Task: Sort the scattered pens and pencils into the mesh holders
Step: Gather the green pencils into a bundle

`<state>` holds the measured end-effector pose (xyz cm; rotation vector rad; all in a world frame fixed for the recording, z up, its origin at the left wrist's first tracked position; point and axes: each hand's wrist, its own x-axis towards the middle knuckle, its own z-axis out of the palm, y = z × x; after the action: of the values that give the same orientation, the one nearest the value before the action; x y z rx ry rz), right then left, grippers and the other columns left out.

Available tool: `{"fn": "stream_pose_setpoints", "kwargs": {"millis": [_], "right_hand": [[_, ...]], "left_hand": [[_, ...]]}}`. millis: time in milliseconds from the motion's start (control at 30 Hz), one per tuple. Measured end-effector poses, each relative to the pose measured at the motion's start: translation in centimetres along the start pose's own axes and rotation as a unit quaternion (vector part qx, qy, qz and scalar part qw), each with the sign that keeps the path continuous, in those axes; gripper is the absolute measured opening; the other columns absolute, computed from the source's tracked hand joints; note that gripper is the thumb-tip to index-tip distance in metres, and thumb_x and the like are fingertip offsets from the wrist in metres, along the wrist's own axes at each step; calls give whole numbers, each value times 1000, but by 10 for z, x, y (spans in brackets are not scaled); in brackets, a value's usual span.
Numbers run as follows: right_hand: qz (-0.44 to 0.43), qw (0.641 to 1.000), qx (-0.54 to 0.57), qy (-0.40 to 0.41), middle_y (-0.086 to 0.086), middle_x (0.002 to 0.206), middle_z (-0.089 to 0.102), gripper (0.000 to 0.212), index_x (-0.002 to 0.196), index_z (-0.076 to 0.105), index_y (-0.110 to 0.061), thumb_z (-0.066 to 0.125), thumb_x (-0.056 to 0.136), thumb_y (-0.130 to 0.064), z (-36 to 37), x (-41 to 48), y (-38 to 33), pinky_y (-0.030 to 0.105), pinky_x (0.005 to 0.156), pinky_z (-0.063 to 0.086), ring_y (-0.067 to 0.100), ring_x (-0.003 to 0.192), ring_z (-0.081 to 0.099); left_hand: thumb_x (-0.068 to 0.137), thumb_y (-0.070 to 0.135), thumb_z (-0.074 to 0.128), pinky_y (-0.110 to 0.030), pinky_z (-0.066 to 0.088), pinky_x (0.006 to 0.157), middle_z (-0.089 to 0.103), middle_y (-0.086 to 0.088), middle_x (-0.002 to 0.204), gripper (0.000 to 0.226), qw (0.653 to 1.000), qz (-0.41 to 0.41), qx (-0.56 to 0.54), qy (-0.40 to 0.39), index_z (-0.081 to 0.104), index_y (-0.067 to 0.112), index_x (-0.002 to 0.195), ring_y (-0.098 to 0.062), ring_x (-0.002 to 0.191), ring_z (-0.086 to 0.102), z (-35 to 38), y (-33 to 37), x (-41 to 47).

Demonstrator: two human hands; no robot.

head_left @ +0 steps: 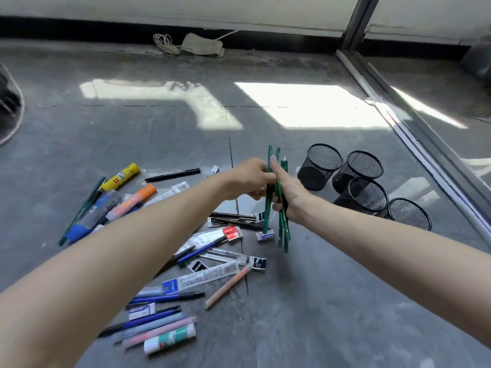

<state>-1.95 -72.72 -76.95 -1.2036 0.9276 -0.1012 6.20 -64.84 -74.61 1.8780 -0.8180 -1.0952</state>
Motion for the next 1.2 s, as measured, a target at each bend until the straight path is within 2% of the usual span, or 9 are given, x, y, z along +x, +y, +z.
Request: {"fn": "stream_pose_setpoints", "kwargs": {"millis": [200,267,433,533,667,767,967,1133,1200], "right_hand": [[54,995,17,-79,-3,31,36,40,67,47,-17,55,90,-49,52,-35,-6,9,29,22,7,21,29],[62,994,12,-87,-5,30,34,39,67,46,-19,50,94,-46,64,-40,-6,7,30,20,4,21,26],[81,995,8,-63,0,42,44,31,80,47,-10,51,97,-35,86,-48,9,12,29,29,6,24,35],[113,989,-88,-34,4,54,50,36,95,49,-5,66,86,-35,92,-49,22,16,34,37,6,28,38],[122,973,-184,-60,-3,36,42,34,65,49,-10,73,81,-29,97,-43,38,23,41,32,9,35,31],[122,964,-226,-73,-4,38,41,31,66,52,-11,73,81,-27,102,-42,45,22,40,28,10,38,29],[129,954,-244,-115,1,49,46,17,81,59,-5,70,84,-18,130,-41,63,20,35,27,8,36,30],[128,939,-273,-167,-2,36,49,31,89,65,9,64,90,-22,150,-46,80,18,34,26,7,32,28],[128,938,-277,-165,0,40,47,29,76,62,4,64,89,-22,154,-43,86,18,35,27,8,32,29]], "left_hand": [[91,-5,47,-21,55,57,57,-1,46,20,991,-17,-123,55,57,1,75,-9,42,55,-12,-12,-58],[87,-10,52,-23,56,65,59,-4,50,14,980,-25,-170,100,59,-2,78,-10,43,58,-17,-21,-71],[89,-11,49,-21,55,53,59,-15,73,19,953,-64,-253,158,47,3,101,-13,47,62,-33,-43,-105],[89,-4,51,-25,51,53,57,-13,77,14,961,-104,-151,209,50,6,98,-17,58,60,-67,-72,-121],[85,-2,48,-26,41,53,57,-18,72,14,929,-193,1,316,60,4,81,-25,56,54,-131,-134,-138],[81,2,53,-38,50,68,66,-28,94,17,888,-245,105,375,67,-4,89,-40,86,64,-171,-181,-152],[81,4,52,-44,51,75,61,-32,104,21,845,-307,226,375,62,-10,93,-43,98,61,-199,-230,-164],[84,4,51,-40,48,73,64,-27,100,18,842,-320,249,355,64,-6,91,-40,92,61,-192,-255,-153],[83,2,52,-40,48,72,64,-26,101,18,839,-326,245,359,66,-5,92,-40,94,61,-192,-261,-150]]}}
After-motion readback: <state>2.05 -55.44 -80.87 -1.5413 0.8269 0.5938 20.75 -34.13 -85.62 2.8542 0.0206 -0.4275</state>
